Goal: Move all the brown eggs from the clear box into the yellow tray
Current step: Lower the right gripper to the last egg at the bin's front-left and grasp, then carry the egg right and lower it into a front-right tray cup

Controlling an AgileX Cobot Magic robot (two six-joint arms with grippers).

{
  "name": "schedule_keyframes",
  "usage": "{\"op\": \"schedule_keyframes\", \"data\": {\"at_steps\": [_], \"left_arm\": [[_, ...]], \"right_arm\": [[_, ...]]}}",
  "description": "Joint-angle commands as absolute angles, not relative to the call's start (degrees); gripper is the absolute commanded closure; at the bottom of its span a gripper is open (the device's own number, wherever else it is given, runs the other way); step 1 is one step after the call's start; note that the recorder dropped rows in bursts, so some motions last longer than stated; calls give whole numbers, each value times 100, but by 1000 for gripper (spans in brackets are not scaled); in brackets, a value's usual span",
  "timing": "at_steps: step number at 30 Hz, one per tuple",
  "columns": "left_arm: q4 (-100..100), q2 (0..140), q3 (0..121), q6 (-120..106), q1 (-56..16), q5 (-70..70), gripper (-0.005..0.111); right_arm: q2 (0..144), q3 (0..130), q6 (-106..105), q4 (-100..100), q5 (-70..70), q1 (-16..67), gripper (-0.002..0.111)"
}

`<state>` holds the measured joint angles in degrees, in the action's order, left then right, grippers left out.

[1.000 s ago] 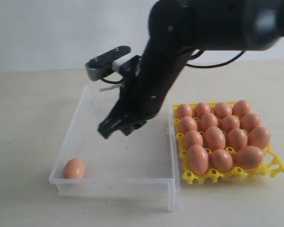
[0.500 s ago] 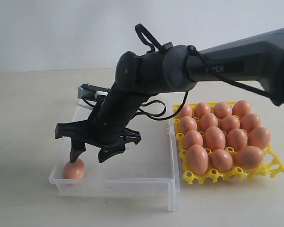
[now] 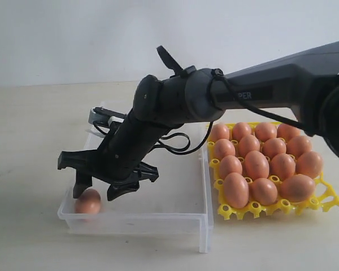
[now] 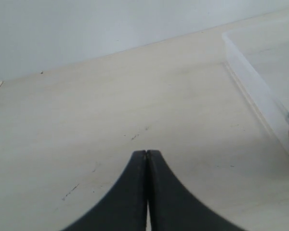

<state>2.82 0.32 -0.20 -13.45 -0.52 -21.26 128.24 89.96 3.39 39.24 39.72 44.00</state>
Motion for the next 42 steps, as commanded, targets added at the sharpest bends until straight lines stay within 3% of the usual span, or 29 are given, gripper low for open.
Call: {"op": "schedule_keyframes", "data": {"at_steps": [1, 3, 5, 6, 8, 14, 16, 19, 23, 30, 42], "left_arm": [[290, 0, 0, -1355, -57, -2083, 107], [290, 0, 0, -1355, -57, -2083, 107], [290, 0, 0, -1355, -57, -2083, 107], [290, 0, 0, -1355, -57, -2083, 107], [290, 0, 0, -1355, -57, -2083, 107], [290, 0, 0, -1355, -57, -2083, 107], [290, 0, 0, -1355, -57, -2083, 107], [290, 0, 0, -1355, -57, -2083, 107], [290, 0, 0, -1355, -57, -2083, 107], [290, 0, 0, -1355, -57, -2083, 107], [290, 0, 0, -1355, -57, -2083, 107]], "right_arm": [[12941, 9040, 0, 4166, 3935, 4500, 48], [13005, 9078, -40, 4208, 3990, 4529, 52], [13021, 9092, -40, 4156, 3982, 4532, 65], [13021, 9092, -40, 4087, 3912, 4532, 89], [13008, 9092, -40, 3939, 3793, 4532, 108], [12635, 8879, -40, 3003, 3183, 4491, 108], [12074, 8208, -40, 2541, 2136, 4414, 108], [10671, 6103, -40, 2437, -596, 4181, 108], [9198, 3881, -533, 2767, -2501, 3725, 108], [7546, 1867, -1882, 4421, -3509, 2902, 108], [7412, 1341, -3173, 5708, -3543, 2648, 108]]}}
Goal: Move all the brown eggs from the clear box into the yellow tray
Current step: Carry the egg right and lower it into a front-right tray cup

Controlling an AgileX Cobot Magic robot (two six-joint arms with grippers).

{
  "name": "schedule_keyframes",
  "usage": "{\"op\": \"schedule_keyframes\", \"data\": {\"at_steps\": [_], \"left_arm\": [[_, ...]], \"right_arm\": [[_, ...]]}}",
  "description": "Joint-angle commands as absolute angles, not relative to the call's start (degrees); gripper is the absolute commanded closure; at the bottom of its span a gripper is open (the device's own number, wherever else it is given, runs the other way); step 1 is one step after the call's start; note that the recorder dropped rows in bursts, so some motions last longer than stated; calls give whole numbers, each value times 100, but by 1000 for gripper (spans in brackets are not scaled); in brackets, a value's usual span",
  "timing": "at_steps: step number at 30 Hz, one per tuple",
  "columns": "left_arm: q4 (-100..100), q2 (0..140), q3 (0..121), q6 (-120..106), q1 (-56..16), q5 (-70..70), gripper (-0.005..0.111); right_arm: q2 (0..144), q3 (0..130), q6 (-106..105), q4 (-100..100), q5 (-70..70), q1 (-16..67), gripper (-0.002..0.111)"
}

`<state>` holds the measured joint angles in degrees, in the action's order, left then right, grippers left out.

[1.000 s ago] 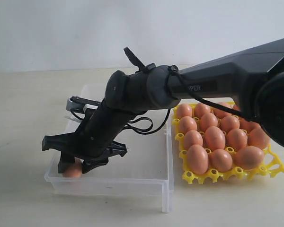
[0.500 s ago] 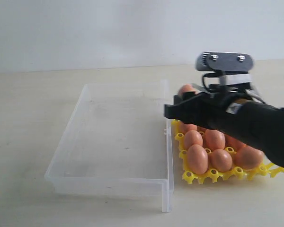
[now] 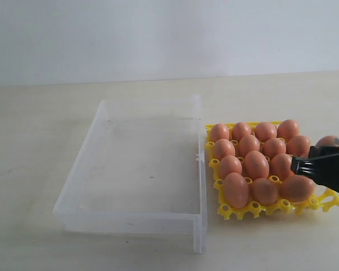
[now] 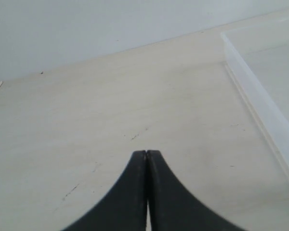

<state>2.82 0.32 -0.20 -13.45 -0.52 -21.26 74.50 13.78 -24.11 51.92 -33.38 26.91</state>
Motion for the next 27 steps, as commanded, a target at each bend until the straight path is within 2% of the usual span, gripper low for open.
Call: {"op": "schedule_keyframes", "data": {"at_steps": [1, 10, 27], "left_arm": [[290, 0, 0, -1355, -57, -2083, 107], [290, 0, 0, -1355, -57, -2083, 107], [290, 0, 0, -1355, -57, -2083, 107]], "right_arm": [[7412, 1341, -3357, 5852, -3584, 2648, 108], [7508, 1362, -4542, 6925, -3782, 2648, 108], [8914, 1712, -4351, 6531, -4195, 2648, 108]]}}
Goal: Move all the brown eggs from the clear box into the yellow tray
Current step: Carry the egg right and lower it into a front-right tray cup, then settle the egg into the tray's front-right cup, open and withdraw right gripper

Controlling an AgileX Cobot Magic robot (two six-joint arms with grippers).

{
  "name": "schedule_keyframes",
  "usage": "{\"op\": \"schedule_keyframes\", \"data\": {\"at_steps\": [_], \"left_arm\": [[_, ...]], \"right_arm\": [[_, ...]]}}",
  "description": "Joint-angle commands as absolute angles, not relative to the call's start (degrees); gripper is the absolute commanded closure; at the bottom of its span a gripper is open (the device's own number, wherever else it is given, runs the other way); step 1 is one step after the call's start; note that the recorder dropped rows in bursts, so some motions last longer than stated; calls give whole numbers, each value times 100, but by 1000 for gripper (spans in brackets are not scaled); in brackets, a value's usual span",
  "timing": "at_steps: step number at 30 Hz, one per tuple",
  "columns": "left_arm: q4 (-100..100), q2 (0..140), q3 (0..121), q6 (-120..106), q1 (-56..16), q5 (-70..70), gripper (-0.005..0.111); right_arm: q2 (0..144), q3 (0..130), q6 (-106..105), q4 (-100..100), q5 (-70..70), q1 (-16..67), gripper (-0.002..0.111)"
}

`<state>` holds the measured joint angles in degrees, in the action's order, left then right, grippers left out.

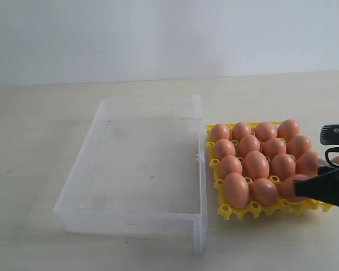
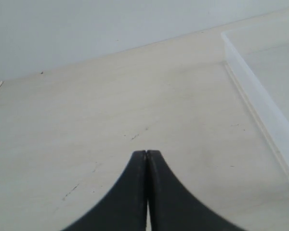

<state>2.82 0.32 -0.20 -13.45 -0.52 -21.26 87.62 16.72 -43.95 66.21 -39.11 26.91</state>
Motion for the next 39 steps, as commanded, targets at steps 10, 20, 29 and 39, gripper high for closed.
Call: {"op": "schedule_keyframes", "data": {"at_steps": [10, 20, 29, 39], "left_arm": [[290, 0, 0, -1355, -57, -2083, 107], [290, 0, 0, -1355, -57, -2083, 107], [290, 0, 0, -1355, -57, -2083, 107], [290, 0, 0, -1355, -57, -2083, 107]], "right_arm": [[9010, 1756, -3665, 5838, -4044, 2648, 108], [8969, 2001, -3394, 5645, -3592, 2648, 108], [8633, 1929, -2469, 6289, -3878, 2648, 108], [8657, 1542, -1701, 6029, -4056, 2648, 108]]}}
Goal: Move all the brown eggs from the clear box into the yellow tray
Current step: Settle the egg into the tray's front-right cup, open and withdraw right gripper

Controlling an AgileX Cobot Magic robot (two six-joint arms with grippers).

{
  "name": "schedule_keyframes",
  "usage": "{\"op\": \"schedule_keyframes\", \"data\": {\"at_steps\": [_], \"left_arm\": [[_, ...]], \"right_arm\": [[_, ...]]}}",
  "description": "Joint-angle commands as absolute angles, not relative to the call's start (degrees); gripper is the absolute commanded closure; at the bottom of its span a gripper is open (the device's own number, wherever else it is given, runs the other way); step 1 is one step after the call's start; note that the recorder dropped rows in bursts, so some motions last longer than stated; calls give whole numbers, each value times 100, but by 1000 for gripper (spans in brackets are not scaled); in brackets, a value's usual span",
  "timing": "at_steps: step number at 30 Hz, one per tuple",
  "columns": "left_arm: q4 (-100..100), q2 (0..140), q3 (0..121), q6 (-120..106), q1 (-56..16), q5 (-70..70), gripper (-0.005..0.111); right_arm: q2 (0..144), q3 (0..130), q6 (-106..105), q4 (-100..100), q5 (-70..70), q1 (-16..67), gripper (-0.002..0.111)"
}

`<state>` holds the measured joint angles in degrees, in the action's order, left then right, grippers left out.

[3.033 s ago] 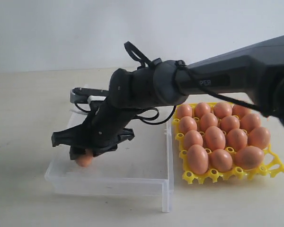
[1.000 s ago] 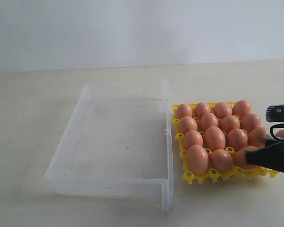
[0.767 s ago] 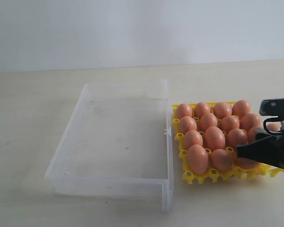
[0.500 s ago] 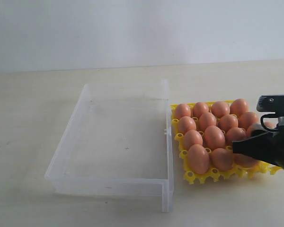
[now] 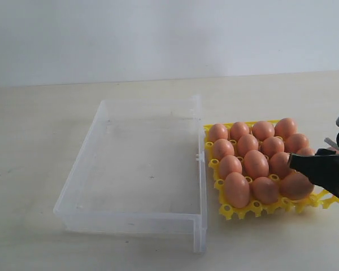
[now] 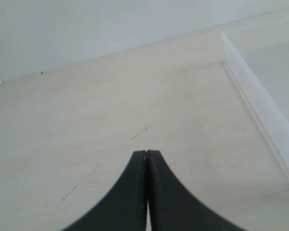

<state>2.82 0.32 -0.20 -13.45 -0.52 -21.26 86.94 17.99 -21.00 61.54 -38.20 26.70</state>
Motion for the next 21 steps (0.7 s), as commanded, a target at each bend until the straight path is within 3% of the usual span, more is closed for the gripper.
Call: {"op": "schedule_keyframes", "data": {"at_steps": [1, 21], "left_arm": [[290, 0, 0, -1355, -57, -2083, 107], [290, 0, 0, -1355, -57, -2083, 107]], "right_arm": [[8657, 1504, -1610, 6029, -4086, 2648, 108], [8681, 1356, -878, 4238, -3916, 2020, 108]]}}
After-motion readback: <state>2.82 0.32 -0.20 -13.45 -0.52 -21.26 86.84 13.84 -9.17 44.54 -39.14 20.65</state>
